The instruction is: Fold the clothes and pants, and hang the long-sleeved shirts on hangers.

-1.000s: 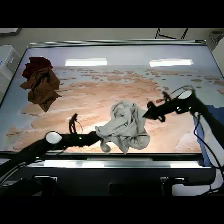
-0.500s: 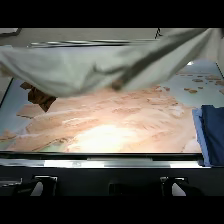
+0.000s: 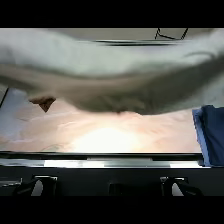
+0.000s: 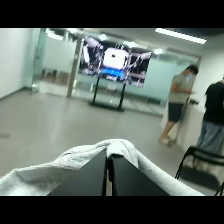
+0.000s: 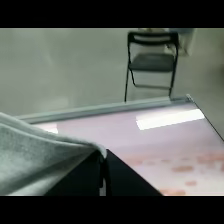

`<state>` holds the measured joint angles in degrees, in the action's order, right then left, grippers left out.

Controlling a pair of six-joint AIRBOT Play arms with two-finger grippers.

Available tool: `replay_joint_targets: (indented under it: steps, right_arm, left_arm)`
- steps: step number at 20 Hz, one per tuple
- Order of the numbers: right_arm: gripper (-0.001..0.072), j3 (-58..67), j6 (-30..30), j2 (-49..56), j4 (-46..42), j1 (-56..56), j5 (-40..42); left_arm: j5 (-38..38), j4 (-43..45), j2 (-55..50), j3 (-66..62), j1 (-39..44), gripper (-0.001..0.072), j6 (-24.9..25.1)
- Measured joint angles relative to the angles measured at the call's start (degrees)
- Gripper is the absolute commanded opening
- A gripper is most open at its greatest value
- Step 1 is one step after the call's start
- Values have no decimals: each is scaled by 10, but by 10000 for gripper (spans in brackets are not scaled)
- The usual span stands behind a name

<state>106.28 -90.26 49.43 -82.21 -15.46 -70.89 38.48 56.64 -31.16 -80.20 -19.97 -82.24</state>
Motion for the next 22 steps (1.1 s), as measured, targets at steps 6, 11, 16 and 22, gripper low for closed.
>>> replay_joint_targets:
  steps: [6,11,16,22]
  right_arm:
    - [49,-249,-28,13,-27,0,-74]
    - [49,-437,-112,54,-17,0,88]
    - [50,-475,-176,132,68,0,283]
    - [602,-426,-163,250,172,0,329]
  left_arm:
    - [1,41,-18,221,24,23,0]
    - [-130,24,-120,328,111,23,-1]
    - [-123,19,-224,349,179,23,-2]
    - [-32,19,-259,354,200,24,-2]
